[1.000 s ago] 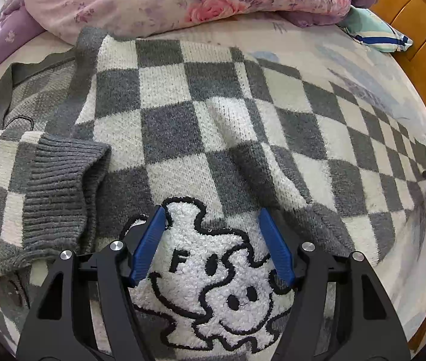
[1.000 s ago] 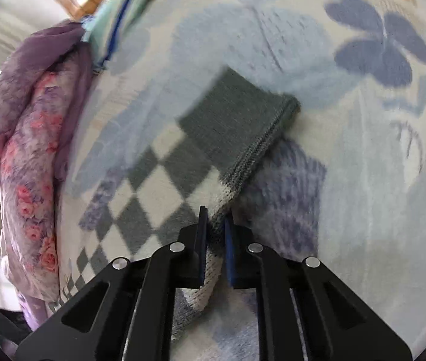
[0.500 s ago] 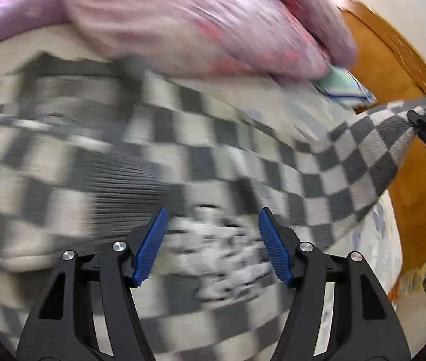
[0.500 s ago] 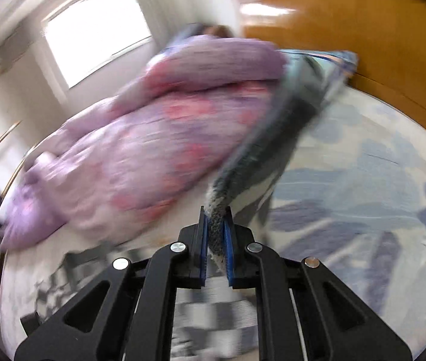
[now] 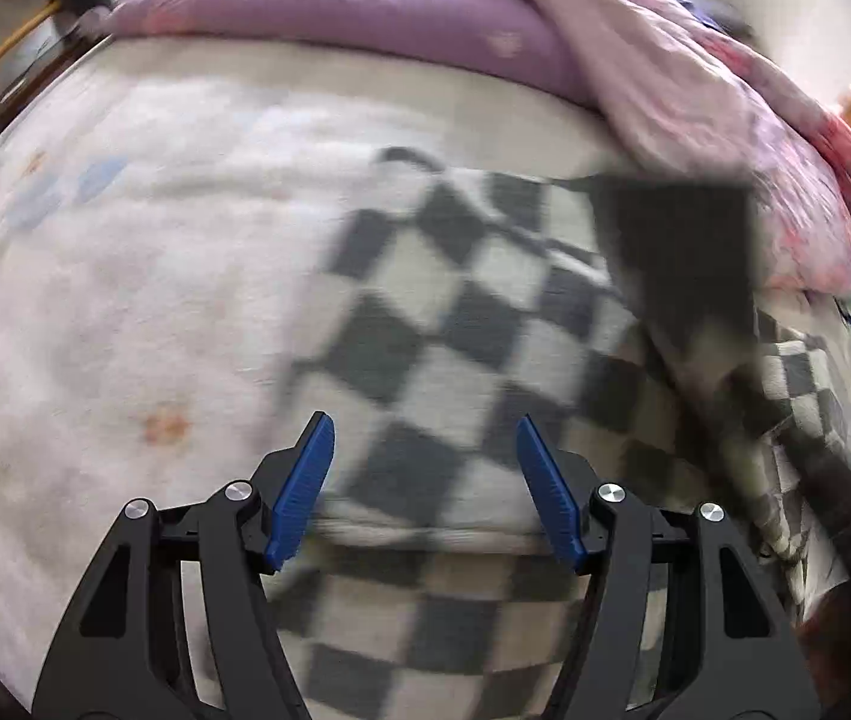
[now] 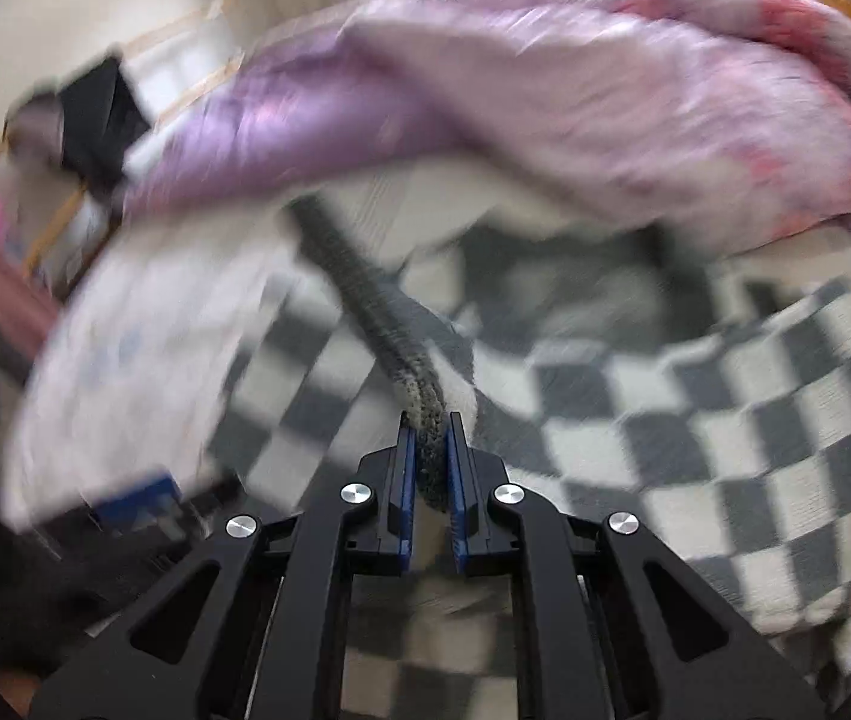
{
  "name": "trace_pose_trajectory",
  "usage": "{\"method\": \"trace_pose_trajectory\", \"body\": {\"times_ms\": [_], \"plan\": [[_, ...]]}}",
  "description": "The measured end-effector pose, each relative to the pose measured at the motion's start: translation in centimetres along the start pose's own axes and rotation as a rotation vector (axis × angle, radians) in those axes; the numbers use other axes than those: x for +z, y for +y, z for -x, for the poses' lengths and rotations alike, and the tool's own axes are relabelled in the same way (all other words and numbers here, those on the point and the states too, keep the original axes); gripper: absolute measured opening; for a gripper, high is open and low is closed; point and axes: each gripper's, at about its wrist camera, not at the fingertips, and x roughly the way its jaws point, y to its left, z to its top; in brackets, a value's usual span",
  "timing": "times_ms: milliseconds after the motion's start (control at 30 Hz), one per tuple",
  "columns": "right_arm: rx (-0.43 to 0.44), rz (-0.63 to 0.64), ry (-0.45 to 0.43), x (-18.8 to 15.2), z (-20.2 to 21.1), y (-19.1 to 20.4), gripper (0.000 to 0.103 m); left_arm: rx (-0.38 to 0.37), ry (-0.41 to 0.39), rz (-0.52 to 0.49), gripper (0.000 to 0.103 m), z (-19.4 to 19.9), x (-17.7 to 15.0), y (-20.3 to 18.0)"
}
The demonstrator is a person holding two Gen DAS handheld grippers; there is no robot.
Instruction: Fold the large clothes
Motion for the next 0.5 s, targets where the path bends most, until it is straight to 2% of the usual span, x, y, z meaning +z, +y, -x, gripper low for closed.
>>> {"method": "trace_pose_trajectory", "body": {"times_ms": [33,100,167,200,233,300,433,500], "plan": [[-0.013,0.034,0.029,-0.6,-1.5,1.1,0.011,0.008,0.004,0.006,0.065,-0.1,0.1,0.9],[-0.071,0.082,0.143,-2.6,-5.0,2.8,0.015,0.014,0.023,0.012,0.066,-0.3,0.0,2.2],[-0.106,0.119,0.170,-3.4,-6.2,3.4,0.018,0.000,0.035,0.036,0.066,-0.3,-0.1,3.5],[-0.109,0.137,0.165,-3.6,-6.1,3.4,0.024,-0.009,0.031,0.048,0.066,-0.1,-0.2,3.9],[-0.102,0.147,0.169,-3.2,-5.9,3.5,0.037,-0.012,0.026,0.063,0.068,0.0,-0.2,4.1],[-0.033,0.137,0.186,-2.3,-4.4,3.0,0.057,-0.021,0.025,0.074,0.068,0.2,-0.1,4.4],[0.075,0.077,0.145,-1.5,0.1,0.9,0.058,-0.070,-0.023,0.112,0.069,1.5,1.1,3.4],[0.057,0.025,0.113,-0.9,2.2,-2.2,0.058,-0.101,-0.008,0.116,0.069,1.0,1.9,2.3]]}}
